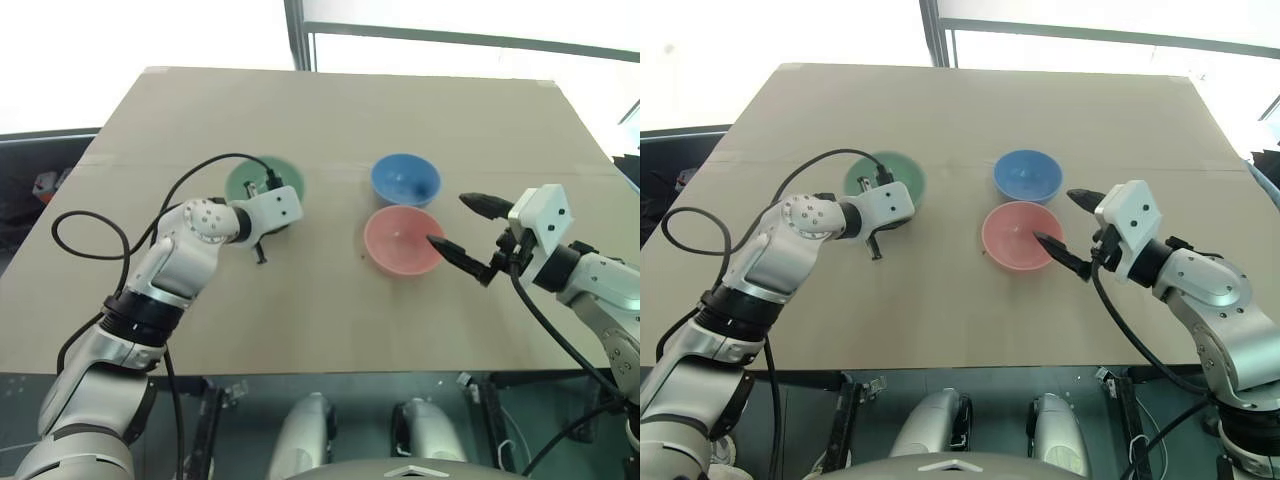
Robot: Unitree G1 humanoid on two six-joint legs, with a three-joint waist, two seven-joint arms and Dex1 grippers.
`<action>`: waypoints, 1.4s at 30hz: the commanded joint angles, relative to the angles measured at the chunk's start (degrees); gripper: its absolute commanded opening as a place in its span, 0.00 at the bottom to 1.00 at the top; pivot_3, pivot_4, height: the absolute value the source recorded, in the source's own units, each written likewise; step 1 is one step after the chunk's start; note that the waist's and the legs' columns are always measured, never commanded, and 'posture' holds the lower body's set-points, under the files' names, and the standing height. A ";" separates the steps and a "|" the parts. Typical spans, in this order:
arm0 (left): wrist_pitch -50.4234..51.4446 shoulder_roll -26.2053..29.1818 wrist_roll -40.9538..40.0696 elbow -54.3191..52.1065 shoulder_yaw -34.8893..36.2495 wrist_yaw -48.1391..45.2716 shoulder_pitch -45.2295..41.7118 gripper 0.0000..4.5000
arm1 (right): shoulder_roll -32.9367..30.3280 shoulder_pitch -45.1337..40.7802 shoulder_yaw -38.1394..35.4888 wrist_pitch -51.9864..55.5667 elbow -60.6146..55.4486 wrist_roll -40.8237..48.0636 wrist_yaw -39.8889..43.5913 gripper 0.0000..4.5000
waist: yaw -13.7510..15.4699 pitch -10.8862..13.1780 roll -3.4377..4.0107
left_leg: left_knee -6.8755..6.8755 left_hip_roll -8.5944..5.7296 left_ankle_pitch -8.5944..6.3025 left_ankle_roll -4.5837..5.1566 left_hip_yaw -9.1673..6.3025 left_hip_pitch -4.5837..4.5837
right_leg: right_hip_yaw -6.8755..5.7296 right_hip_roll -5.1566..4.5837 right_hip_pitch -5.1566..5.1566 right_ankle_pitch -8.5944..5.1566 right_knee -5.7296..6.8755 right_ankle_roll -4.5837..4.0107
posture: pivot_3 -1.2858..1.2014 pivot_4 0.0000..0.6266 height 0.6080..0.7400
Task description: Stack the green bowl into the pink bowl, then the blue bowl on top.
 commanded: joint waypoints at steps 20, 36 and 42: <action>-29.10 -16.45 -18.41 4.18 -2.52 -21.15 -11.07 0.33 | -3.43 10.59 -12.59 -0.76 -6.11 3.79 -0.75 0.92 | -0.06 -0.02 0.03 | 0.19 -0.05 -0.03 0.05 0.00 0.10 | 0.02 -0.03 0.12 0.00 0.02 0.00 | 0.52 0.24 1.00; -8.88 -16.29 -36.31 -8.89 19.95 -6.64 3.52 0.65 | -9.09 -19.50 12.34 -34.89 41.34 -27.05 7.84 0.92 | -1.45 0.01 0.05 | 0.28 0.11 -0.06 0.11 0.01 0.07 | 0.06 -0.06 0.10 0.01 -0.03 0.01 | 0.52 0.24 1.00; -4.95 -13.56 -45.12 -16.90 28.80 -5.28 15.68 0.65 | -4.18 -36.15 22.33 -57.87 73.05 -37.46 11.77 0.92 | -1.83 0.07 0.06 | 0.28 0.14 -0.05 0.09 -0.01 0.07 | 0.02 -0.10 0.12 0.01 -0.08 0.00 | 0.52 0.24 1.00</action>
